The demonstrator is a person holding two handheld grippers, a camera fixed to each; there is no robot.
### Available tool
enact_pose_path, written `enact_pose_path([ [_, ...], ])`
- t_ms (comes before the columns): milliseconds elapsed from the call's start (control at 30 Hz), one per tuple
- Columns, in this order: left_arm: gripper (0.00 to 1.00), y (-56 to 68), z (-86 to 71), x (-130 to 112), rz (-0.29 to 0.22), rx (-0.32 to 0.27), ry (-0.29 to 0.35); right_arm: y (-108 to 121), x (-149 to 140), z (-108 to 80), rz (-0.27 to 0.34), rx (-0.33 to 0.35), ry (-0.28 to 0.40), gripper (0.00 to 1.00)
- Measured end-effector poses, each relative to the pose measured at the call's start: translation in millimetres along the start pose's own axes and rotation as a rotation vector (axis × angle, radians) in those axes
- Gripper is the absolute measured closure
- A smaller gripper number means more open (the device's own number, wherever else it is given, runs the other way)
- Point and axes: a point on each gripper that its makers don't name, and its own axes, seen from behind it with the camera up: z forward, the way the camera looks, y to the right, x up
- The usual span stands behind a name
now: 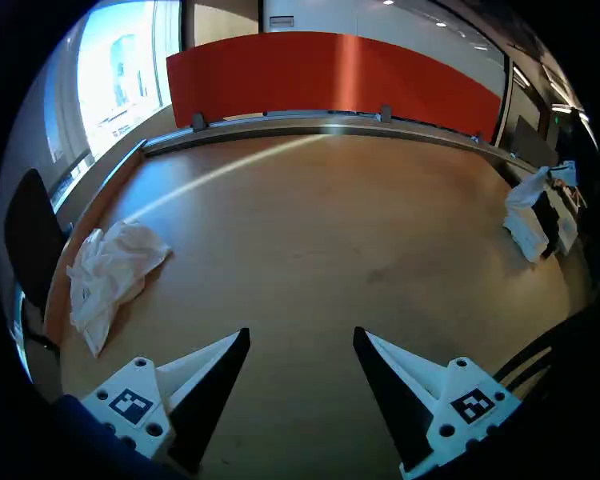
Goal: Fold towel
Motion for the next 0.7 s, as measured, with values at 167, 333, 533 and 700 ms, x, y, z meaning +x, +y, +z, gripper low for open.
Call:
enact_pose_path([
  [167, 0.04, 0.6, -1.9, -3, 0.002, -0.002, -0.002, 7, -36, -6.9, 0.037, -0.02, -0.054, 0.95],
  [333, 0.04, -1.2, -3.9, -5, 0.006, 0.0, -0.005, 8, -65, -11.0, 0.079, -0.034, -0.094, 0.95],
  [533, 0.04, -2.4, -5.4, -6, 0.007, 0.002, -0.005, 7, -88, -10.0, 0.115, -0.052, -0.127, 0.95],
  [700, 0.04, -4.0, -7.2, -5, 0.01, 0.006, -0.001, 4, -109, -5.4, 0.131, -0.067, -0.163, 0.95],
])
